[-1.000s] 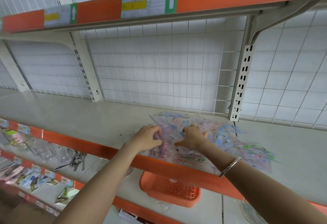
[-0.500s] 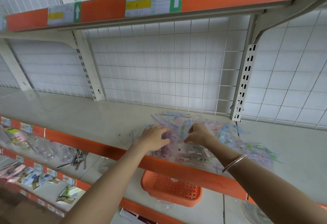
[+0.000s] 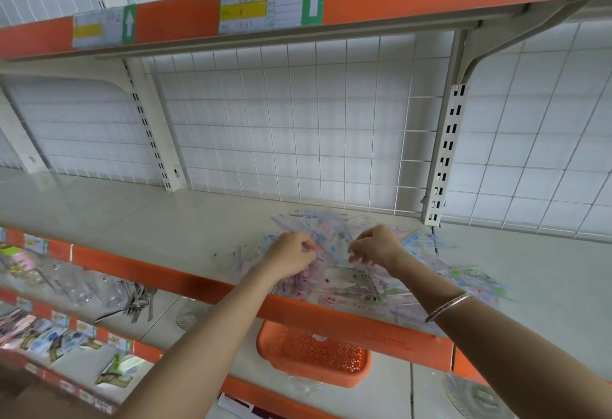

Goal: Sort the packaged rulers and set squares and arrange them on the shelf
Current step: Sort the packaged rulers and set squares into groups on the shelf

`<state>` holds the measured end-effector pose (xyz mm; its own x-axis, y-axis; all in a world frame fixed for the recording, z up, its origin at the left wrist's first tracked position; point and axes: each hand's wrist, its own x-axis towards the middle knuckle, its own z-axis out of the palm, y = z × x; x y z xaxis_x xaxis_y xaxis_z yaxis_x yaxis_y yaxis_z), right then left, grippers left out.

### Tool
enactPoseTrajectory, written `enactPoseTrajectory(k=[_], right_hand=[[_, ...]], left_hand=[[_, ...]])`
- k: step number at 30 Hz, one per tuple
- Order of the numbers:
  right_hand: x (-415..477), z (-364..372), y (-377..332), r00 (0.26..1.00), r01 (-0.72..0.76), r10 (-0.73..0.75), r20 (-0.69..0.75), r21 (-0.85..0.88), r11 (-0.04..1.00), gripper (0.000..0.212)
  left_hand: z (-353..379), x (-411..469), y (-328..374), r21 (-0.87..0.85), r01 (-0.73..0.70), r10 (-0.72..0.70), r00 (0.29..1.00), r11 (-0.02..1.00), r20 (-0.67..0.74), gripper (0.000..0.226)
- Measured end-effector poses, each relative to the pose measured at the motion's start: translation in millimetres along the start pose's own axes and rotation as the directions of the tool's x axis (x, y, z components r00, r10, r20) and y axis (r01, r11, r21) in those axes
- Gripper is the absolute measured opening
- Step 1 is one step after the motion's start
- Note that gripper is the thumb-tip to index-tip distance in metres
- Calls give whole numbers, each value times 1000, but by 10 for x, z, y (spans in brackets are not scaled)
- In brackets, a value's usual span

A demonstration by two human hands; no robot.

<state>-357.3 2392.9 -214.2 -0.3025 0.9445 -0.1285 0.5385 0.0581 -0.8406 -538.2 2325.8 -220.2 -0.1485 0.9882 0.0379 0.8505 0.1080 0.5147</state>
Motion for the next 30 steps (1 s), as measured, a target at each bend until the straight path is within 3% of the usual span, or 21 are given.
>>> enactPoseTrajectory(k=[6,12,17,24,30], right_hand=[[-7,19,53,991,32,-65,-118,-264,964,37],[-21,-56,37,981,91,-109,-160,-116,989,24],[24,-90,-31,987,42,-40,-157,9,999,21],[135,-36,-194,993,39,-35,-109,37,999,19],[200,55,-292,997,31,-27,-75,51,998,22]], left_hand=[[62,90,77,41,0,-2,999,999,39,22],[-11,182,52,64,-4,-2,996,998,86,21],[-89,369,-104,232,16,-23,999,972,27,38],[-163,630,-211,591,-122,81,992,798,95,53],[-167,745,-125,699,-253,159,967,669,198,35]])
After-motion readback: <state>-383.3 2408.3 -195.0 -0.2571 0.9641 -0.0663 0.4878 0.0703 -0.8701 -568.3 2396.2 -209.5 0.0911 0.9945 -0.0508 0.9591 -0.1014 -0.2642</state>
